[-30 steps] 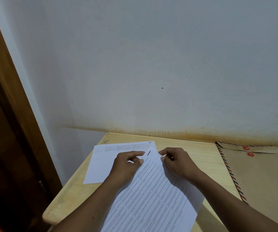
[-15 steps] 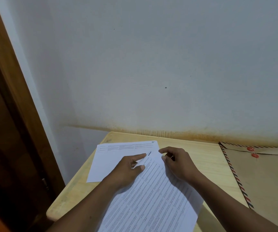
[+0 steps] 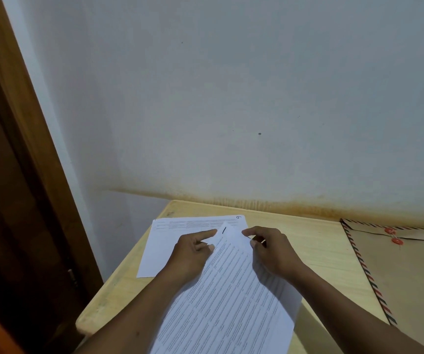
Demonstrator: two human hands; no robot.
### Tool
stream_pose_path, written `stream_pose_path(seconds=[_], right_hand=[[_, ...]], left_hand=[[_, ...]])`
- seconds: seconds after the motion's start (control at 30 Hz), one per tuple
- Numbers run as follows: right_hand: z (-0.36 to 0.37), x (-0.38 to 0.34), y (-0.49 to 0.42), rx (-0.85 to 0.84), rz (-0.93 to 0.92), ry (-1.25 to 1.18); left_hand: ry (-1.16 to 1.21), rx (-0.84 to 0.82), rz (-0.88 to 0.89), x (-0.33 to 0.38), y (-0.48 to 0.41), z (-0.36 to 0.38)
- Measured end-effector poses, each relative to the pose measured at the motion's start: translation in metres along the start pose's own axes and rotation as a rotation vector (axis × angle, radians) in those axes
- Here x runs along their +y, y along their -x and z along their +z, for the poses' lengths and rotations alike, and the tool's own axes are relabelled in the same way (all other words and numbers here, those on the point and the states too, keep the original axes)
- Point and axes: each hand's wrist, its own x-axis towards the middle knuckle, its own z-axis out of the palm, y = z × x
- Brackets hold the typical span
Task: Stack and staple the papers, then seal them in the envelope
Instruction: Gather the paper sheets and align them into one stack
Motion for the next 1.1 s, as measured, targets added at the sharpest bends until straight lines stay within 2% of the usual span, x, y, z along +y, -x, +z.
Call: stream_pose_path(seconds=[0.2,0.33,0.53,0.77,0.97,1.03,1.1], right_hand=[[0.007,-0.006,-0.001,-0.082,0.070,-0.044],[0.005,-0.003,0.000,-0.214,0.068,0.076],[0.002,0.013,-0.002,-0.269,0.037,0.295],[-0.010,0.024,0.000,-0.217,0.132,0.352],[0.000,0.034,0.015,-0.074,0.176,0.644],[0.002,0.034,0.014,-0.077,0.193,0.617],[-0.001,0.033,0.010,-0.152,0.204,0.593]], left_hand=[[-0.145,-0.023,-0.014,-0.002,0.004,-0.024],[-0.204,-0.028,0.021,0.004,0.007,-0.039],[-0.164,-0.055,0.011,0.005,0.002,-0.049],[-0.056,-0.142,-0.046,-0.001,-0.009,-0.036],[-0.075,-0.186,-0.064,0.007,-0.007,-0.035],[-0.109,-0.203,-0.079,0.010,-0.006,-0.037],[-0.102,-0.223,-0.087,0.012,-0.005,-0.038]])
